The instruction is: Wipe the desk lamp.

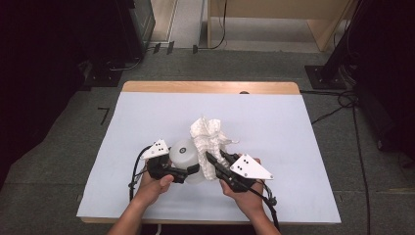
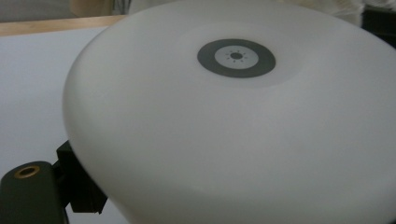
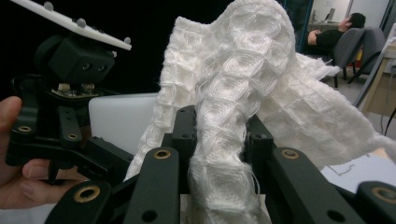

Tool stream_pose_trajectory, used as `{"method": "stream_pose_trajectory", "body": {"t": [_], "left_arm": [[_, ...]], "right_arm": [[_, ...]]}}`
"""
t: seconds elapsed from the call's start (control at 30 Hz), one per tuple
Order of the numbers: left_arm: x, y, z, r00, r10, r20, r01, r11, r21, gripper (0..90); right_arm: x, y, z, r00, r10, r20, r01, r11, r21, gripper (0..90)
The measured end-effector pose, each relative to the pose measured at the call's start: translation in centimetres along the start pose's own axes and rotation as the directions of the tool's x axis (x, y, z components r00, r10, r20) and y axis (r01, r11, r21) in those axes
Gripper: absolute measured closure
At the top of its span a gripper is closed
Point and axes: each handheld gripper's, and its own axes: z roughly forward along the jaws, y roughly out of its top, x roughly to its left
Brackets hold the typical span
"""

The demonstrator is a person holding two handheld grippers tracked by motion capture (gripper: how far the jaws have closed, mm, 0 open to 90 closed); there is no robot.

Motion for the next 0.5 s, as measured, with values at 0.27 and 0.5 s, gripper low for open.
{"method": "stream_pose_trajectory", "body": {"t": [0.27,0.5], "left_arm": [[0.1,0.6,-1.0,0.9995,0.005,0.03,-0.004,0.999,-0.045,8.6],[0.9,1.0,-2.2,0.9984,-0.054,-0.019,0.051,0.9921,-0.114,8.6]], "right_arm": [[-0.1,-0.8,0.7,0.9999,0.01,-0.004,-0.01,0.999,0.046,72.5],[0.6,-1.6,1.3,0.9998,0.012,-0.015,-0.011,0.997,0.079,72.5]]}}
